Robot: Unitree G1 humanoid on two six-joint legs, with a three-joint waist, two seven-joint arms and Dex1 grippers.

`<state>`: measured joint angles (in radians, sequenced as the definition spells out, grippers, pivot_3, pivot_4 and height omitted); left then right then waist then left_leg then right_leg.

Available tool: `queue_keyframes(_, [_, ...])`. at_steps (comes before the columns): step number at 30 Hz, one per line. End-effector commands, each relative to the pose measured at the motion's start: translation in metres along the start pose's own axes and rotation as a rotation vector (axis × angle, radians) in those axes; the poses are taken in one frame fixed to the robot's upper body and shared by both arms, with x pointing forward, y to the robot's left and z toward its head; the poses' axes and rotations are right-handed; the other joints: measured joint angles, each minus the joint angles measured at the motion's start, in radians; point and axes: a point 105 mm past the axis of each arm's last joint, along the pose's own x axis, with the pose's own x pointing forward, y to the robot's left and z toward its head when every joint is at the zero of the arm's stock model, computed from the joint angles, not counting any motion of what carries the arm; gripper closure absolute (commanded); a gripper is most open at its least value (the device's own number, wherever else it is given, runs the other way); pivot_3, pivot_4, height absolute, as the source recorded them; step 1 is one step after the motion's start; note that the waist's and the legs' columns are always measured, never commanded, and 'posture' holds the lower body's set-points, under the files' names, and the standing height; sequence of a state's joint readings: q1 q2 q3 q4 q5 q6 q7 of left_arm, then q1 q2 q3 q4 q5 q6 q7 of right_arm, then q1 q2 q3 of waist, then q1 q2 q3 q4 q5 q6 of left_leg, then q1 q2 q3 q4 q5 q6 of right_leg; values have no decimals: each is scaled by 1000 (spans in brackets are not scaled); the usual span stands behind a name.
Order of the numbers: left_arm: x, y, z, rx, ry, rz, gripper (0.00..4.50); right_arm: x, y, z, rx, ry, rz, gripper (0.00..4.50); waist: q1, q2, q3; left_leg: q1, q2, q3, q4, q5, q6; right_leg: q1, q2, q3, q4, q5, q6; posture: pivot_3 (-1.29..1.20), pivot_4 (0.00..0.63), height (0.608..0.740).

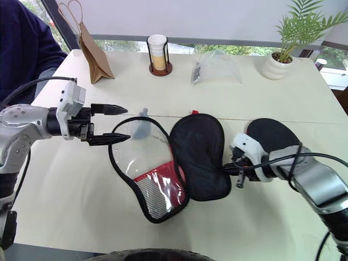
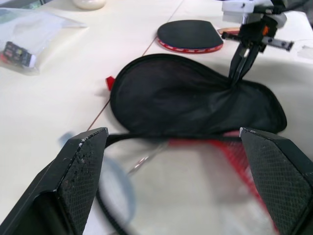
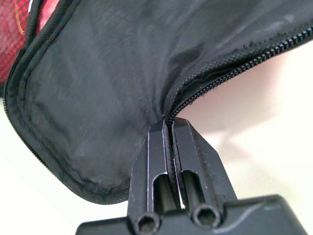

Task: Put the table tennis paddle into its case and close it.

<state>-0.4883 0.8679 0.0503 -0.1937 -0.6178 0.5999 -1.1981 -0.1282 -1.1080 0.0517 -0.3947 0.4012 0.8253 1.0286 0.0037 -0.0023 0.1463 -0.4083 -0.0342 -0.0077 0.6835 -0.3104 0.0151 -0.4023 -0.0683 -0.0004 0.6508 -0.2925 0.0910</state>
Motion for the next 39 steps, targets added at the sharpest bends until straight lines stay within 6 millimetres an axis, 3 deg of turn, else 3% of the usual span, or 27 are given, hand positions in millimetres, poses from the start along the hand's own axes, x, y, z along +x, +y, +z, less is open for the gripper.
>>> queue_keyframes(1, [1, 1, 9, 50, -9, -4, 0, -13, -11, -2, -38, -1, -34, 4480, 2, 0, 0, 0, 0, 0, 0, 0, 0, 0, 0, 0, 0, 0, 0, 0, 150, 740])
queue_keyframes(9, [7, 0, 10, 56, -8, -28, 0, -17, -26, -8, -36, 5, -73, 4480, 8, 0, 0, 0, 0, 0, 1, 2, -3, 1, -1, 0, 0, 0, 0, 0, 150, 740])
queue_keyframes(13, [10, -3, 10, 54, -7, -45, 0, -19, -30, -5, -28, -20, -102, 3160, 8, 0, 0, 0, 0, 0, 1, 2, -4, 1, 0, 0, 0, 0, 0, 0, 150, 740])
queue_keyframes(19, [15, -2, 10, 50, -10, -67, 0, -42, -36, 4, -5, -69, -199, 66, 10, 0, 0, 0, 0, 0, 1, 2, -4, 1, -1, 0, 0, 0, 0, 0, 150, 740])
queue_keyframes(24, [17, -2, 6, 52, 1, -87, 0, -93, -56, 2, 59, -101, -436, 66, 11, 0, 0, 0, 0, 0, 1, 2, -4, 1, -1, 0, 0, 0, 0, 0, 150, 740])
queue_keyframes(29, [25, -4, 5, 57, -11, -128, 0, -125, -62, -35, 164, -43, -612, 66, 13, 0, 0, 1, 0, 0, 1, 2, -4, 3, -1, 0, 0, 0, 0, 0, 150, 740])
queue_keyframes(34, [34, -6, 6, 68, -24, -181, 0, -132, -55, -78, 278, 14, -650, 66, 10, -1, 0, 1, 0, 0, 1, 1, -2, 3, 0, 0, -1, 0, 0, 0, 150, 740])
queue_keyframes(39, [38, -5, 7, 81, -21, -205, 0, -128, -50, -96, 340, 14, -624, 66, 5, 0, 0, 1, 1, 0, 1, 1, -2, 3, 2, 0, -1, 0, 0, 0, 150, 740])
